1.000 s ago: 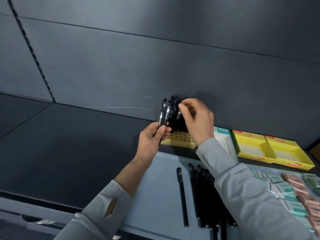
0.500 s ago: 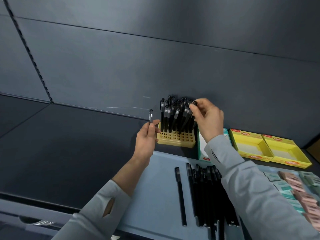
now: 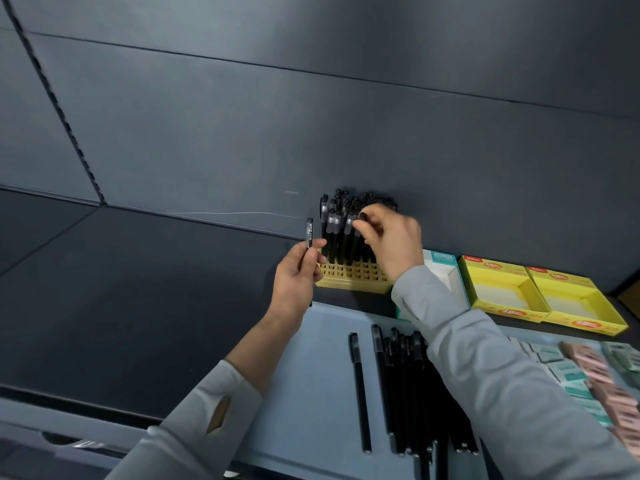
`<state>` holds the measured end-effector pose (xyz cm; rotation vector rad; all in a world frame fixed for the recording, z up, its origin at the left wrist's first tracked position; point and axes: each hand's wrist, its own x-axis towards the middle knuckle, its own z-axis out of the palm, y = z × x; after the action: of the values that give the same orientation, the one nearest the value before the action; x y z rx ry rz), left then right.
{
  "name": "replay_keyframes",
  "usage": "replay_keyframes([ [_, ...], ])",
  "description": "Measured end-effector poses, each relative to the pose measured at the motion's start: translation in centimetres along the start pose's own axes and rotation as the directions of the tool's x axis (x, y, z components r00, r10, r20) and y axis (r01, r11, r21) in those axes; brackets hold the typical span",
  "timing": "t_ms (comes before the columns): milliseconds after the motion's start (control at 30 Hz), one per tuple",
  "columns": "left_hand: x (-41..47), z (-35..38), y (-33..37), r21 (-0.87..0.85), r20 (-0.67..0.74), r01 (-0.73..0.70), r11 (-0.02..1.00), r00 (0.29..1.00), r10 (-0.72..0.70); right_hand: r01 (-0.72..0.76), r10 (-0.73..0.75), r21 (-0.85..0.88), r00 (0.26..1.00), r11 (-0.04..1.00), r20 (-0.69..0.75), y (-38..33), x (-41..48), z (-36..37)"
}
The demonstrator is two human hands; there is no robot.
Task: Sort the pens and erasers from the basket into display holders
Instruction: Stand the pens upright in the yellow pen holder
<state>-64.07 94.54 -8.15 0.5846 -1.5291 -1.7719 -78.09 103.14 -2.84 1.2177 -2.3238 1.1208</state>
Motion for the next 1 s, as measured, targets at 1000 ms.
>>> replay_keyframes([
  [1000, 0.5, 0.2, -2.4, 0.806, 0.35, -0.412, 0.425, 0.911, 0.22, -0.081, 0.103, 0.172, 0.987, 0.982, -0.121, 1.0, -1.1, -3.0],
])
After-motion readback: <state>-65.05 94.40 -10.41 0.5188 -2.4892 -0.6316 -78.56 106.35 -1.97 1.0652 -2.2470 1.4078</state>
